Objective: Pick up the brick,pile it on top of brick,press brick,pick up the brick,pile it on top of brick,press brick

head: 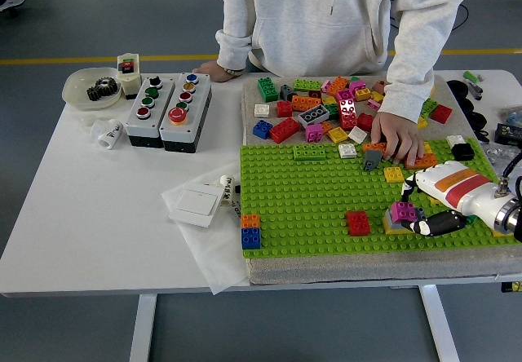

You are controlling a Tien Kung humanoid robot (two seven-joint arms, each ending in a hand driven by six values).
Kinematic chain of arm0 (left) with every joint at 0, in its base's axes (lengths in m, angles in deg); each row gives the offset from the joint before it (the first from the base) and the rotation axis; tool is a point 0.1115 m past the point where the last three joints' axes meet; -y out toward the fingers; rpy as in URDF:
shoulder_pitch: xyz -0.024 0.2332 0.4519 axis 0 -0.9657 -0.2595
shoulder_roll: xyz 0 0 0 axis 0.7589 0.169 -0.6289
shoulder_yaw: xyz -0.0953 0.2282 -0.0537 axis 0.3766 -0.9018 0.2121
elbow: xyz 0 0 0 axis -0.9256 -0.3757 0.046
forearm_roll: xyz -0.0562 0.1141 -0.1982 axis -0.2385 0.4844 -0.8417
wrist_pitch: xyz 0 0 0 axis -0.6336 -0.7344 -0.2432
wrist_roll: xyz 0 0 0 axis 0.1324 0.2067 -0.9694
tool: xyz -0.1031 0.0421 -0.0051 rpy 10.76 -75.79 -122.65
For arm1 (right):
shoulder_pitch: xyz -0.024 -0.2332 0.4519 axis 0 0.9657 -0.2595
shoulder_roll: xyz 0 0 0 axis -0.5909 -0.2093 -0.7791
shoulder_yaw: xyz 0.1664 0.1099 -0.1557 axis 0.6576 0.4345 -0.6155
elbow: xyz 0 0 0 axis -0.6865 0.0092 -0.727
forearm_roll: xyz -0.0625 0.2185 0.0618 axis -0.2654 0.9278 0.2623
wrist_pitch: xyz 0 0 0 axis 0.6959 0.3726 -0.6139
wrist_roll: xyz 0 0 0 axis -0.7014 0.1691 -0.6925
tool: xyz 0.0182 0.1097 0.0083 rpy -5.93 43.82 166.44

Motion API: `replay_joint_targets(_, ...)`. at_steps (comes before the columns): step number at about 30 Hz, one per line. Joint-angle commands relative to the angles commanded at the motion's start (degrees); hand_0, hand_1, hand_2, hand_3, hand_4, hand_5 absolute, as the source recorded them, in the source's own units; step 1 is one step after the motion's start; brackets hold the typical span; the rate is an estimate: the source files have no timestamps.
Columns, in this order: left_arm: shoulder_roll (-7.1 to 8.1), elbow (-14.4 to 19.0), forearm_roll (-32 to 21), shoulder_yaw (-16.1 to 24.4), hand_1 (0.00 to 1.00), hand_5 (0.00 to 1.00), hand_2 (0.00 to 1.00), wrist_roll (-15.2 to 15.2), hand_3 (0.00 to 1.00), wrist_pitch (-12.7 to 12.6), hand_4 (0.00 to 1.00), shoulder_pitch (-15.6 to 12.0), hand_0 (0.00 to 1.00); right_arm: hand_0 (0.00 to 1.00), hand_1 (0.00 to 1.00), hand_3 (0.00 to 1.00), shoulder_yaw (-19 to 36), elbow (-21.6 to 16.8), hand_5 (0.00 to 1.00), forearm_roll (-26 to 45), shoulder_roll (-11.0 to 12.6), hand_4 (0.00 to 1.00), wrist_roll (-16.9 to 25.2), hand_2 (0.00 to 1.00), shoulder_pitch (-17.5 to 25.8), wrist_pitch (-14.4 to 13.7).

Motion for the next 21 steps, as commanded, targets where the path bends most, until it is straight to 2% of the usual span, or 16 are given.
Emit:
replay_joint_targets(5, 0.03, 0.0, 0.1, 0.0, 0.798, 0.673, 0.835, 0.0, 0.622, 0.1, 0.646, 0.1, 0.769, 0.547, 0.624, 0.542, 0.3, -0.1, 0.405, 0.0, 0.1, 0.848, -0.1, 0.676, 0.1, 0.2)
replay_joint_targets(6, 0.04, 0.0, 0.0, 0.0, 0.798, 0.673, 0.835, 0.0, 0.621, 0.1, 0.646, 0.1, 0.767, 0.569, 0.639, 0.583, 0.4, -0.3, 0.416, 0.0, 0.1, 0.875, -0.1, 0.715, 0.1, -0.1)
replay_joint_targets(17, 0.0, 0.0, 0.2, 0.1, 0.797, 0.673, 0.835, 0.0, 0.621, 0.1, 0.646, 0.0, 0.769, 0.569, 0.64, 0.607, 0.7, -0.8, 0.423, -0.1, 0.3, 0.894, -0.3, 0.72, 0.3, 0.2)
replay_joint_targets(18, 0.0, 0.0, 0.2, 0.1, 0.798, 0.673, 0.834, 0.0, 0.621, 0.1, 0.646, 0.0, 0.769, 0.57, 0.642, 0.64, 0.9, -1.1, 0.428, -0.1, 0.5, 0.919, -0.4, 0.729, 0.4, 0.4)
replay_joint_targets(21, 0.01, 0.0, 0.3, 0.1, 0.798, 0.673, 0.834, 0.0, 0.621, 0.1, 0.646, -0.1, 0.769, 0.57, 0.642, 0.64, 2.0, -2.5, 0.428, -0.6, 0.9, 0.919, -0.8, 0.729, 1.0, 0.4)
